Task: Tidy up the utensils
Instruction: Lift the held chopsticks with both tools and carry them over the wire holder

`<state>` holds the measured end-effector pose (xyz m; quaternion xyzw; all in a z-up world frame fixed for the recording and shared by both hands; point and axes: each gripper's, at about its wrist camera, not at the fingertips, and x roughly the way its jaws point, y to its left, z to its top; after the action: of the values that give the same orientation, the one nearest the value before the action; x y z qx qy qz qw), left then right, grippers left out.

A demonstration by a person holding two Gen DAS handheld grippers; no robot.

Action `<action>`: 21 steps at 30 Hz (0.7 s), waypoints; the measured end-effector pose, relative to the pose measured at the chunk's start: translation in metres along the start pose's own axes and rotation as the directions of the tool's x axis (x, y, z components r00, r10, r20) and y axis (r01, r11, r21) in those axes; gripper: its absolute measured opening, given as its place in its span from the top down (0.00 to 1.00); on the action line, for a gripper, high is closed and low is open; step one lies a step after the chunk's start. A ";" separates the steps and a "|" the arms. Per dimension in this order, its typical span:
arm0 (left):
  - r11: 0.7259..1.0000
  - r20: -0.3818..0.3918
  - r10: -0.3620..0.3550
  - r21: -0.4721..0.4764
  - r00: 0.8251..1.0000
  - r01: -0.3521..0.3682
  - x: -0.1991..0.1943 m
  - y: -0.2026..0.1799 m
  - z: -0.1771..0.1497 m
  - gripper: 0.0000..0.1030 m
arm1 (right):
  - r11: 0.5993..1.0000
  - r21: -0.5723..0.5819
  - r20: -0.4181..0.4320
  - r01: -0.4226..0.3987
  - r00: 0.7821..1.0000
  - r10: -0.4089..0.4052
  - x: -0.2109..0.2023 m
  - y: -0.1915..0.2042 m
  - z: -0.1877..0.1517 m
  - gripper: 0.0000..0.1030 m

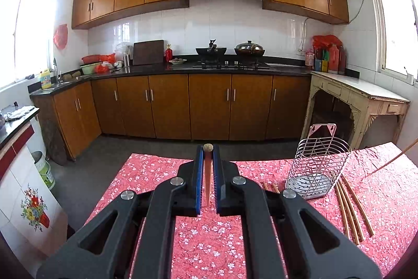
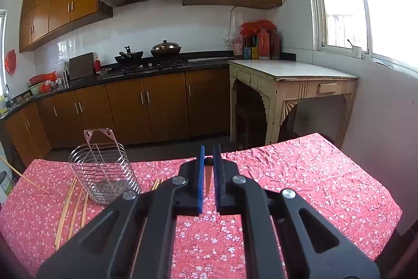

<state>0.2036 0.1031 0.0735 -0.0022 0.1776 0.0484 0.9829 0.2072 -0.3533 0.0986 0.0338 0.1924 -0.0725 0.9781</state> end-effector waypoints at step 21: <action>0.994 0.105 -0.106 0.009 0.989 0.106 -0.022 -0.040 0.071 0.93 | 0.987 -0.028 0.155 -0.157 0.975 0.159 -0.056 0.037 0.101 0.93</action>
<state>0.2115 0.0629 0.1472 -0.0076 0.1254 -0.0042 0.9921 0.1990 -0.3189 0.2145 0.0356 0.1124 0.0046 0.9930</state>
